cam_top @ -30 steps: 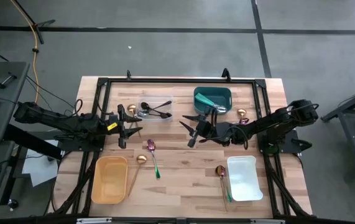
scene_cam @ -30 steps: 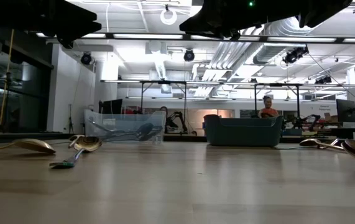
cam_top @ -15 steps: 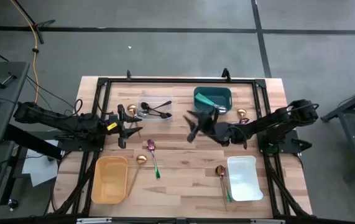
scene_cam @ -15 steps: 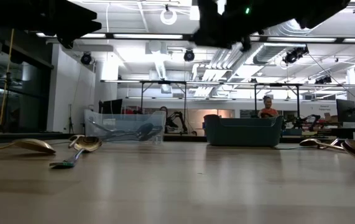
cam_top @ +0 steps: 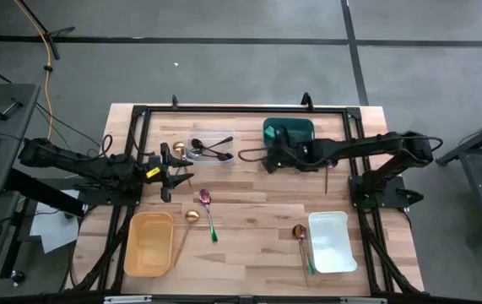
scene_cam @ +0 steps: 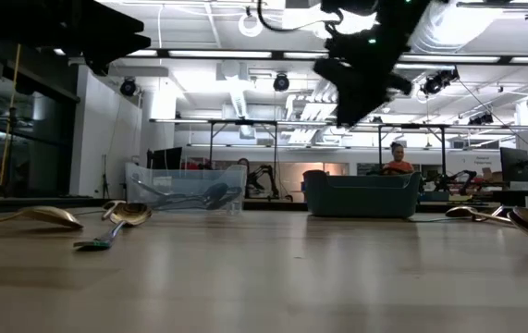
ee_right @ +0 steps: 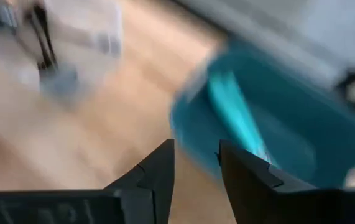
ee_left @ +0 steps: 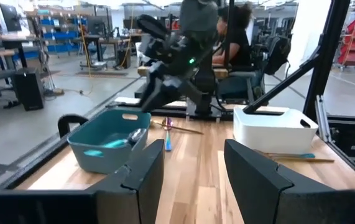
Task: Sort silverware by color (type)
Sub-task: Put the gold spoon into the yellow bin
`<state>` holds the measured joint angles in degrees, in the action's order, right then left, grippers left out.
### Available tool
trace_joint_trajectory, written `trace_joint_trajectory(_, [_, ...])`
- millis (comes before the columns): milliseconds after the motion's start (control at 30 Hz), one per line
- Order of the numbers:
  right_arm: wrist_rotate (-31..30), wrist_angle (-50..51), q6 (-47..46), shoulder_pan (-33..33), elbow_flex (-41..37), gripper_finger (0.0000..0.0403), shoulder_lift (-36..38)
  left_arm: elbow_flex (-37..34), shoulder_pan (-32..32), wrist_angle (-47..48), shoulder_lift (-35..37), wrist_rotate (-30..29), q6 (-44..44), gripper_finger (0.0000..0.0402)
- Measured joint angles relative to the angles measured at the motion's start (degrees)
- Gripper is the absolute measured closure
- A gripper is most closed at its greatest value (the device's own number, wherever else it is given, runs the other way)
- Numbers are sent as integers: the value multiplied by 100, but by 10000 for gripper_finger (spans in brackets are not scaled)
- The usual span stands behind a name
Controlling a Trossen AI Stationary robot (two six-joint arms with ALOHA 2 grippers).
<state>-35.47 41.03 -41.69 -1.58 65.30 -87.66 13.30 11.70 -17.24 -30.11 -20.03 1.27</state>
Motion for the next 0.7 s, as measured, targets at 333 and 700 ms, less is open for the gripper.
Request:
trace_joint_trajectory(333, [713, 3332, -3867, 867, -610, 281, 0, 0, 0, 151, -17, -2, 305, 243])
trace_joint_trajectory(700, [1686, 2528, -5204, 955, -2282, 281, -2, 0, -2, 155, -17, -4, 227, 243])
